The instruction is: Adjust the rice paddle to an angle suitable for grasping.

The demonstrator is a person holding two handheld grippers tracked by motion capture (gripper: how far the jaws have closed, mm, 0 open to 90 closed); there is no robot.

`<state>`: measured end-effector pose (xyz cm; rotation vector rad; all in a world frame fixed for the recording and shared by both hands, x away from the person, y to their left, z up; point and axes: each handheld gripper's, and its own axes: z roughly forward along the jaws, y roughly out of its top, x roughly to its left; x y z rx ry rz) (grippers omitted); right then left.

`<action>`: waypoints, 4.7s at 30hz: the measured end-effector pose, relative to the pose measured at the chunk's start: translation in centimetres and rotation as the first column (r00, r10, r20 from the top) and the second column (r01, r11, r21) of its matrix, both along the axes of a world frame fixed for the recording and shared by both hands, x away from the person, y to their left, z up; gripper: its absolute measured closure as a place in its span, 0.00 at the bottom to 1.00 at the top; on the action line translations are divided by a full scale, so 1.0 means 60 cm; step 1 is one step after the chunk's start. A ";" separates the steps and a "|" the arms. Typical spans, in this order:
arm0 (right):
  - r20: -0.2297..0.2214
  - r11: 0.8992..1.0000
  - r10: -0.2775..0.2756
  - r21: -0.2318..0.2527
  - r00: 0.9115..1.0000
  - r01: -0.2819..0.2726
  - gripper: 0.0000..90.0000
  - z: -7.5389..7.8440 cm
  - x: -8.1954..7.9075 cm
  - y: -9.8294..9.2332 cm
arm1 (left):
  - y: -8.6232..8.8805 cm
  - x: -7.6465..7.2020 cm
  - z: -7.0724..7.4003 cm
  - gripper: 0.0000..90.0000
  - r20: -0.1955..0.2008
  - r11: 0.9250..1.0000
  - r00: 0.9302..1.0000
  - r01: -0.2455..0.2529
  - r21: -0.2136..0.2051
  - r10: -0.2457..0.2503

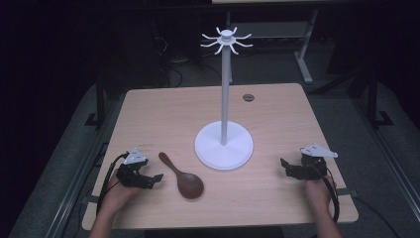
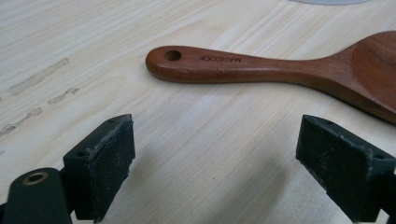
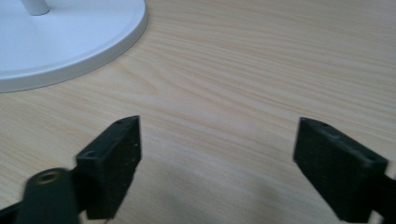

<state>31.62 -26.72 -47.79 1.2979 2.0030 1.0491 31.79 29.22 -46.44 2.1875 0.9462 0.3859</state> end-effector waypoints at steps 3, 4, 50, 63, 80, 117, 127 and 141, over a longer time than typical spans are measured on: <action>-0.013 1.000 0.003 0.004 1.000 -0.003 0.16 0.000 0.001 0.000 | 0.000 -0.001 0.005 0.14 0.002 1.000 1.000 0.003 -0.003 -0.003; -0.015 1.000 0.005 0.003 1.000 -0.005 0.15 0.000 0.002 0.001 | -0.001 0.000 0.009 0.14 -0.001 1.000 1.000 0.001 0.003 -0.001; -0.044 1.000 0.005 -0.023 0.999 -0.006 0.15 -0.002 0.009 0.003 | -0.188 0.029 0.055 1.00 -0.107 0.985 0.980 0.165 -0.040 -0.168; -0.050 1.000 0.003 -0.016 0.999 -0.004 0.15 -0.002 0.009 0.002 | -0.248 0.011 0.028 1.00 -0.183 0.963 0.947 0.269 0.007 -0.263; -0.052 1.000 -0.004 -0.015 0.999 0.003 0.15 -0.002 0.009 0.002 | -0.207 -0.026 0.026 1.00 -0.217 0.967 0.945 0.255 0.012 -0.246; -0.057 1.000 -0.006 -0.024 0.998 0.004 0.15 -0.002 0.010 0.003 | -0.091 -0.044 0.048 1.00 -0.189 0.995 0.978 0.097 0.034 -0.089; -0.061 1.000 -0.005 -0.026 0.998 0.004 0.15 -0.002 0.011 0.004 | -0.065 0.009 0.059 1.00 -0.134 0.999 0.991 0.002 0.049 0.004; -0.062 1.000 -0.003 -0.025 0.998 0.001 0.15 -0.002 0.011 0.003 | -0.032 0.065 0.042 1.00 -0.096 0.987 0.983 -0.155 0.045 0.159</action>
